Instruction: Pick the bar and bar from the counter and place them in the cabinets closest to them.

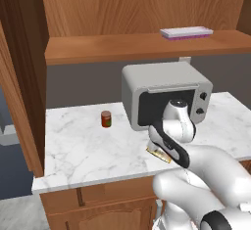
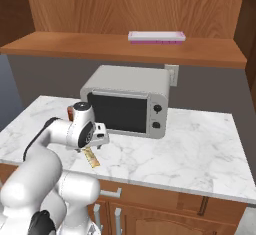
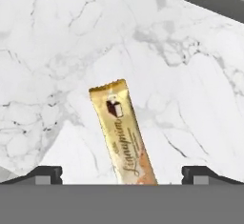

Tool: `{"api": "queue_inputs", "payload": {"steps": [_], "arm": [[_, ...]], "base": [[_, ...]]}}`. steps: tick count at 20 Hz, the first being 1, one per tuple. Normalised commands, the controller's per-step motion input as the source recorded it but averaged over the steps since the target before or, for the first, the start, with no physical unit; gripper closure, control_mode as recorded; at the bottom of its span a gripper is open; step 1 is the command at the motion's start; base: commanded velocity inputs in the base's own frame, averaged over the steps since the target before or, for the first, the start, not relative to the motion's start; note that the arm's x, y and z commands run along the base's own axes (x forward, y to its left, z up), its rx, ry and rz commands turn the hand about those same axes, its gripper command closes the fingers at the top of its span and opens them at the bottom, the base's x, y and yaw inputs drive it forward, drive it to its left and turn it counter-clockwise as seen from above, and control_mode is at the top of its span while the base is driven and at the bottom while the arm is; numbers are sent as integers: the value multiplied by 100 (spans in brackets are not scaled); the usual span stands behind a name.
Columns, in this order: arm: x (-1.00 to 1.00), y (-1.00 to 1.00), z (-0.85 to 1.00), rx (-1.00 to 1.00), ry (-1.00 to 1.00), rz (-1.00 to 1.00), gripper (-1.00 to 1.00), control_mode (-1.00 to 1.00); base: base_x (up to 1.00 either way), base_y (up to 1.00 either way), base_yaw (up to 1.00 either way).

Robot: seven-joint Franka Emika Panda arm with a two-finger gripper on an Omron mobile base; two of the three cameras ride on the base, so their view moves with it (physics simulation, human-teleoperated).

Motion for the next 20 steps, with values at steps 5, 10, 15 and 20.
{"api": "queue_inputs", "payload": {"steps": [5,10,15,20], "arm": [[22,1,-40,0,0,3,-100,-100],[3,0,-53,0,0,3,-100,-100],[0,0,-54,0,0,2,-100,-100],[0,1,-56,3,0,1,-100,-100]], "base": [[0,0,0],[0,0,0],[0,0,0],[0,0,0]]}}
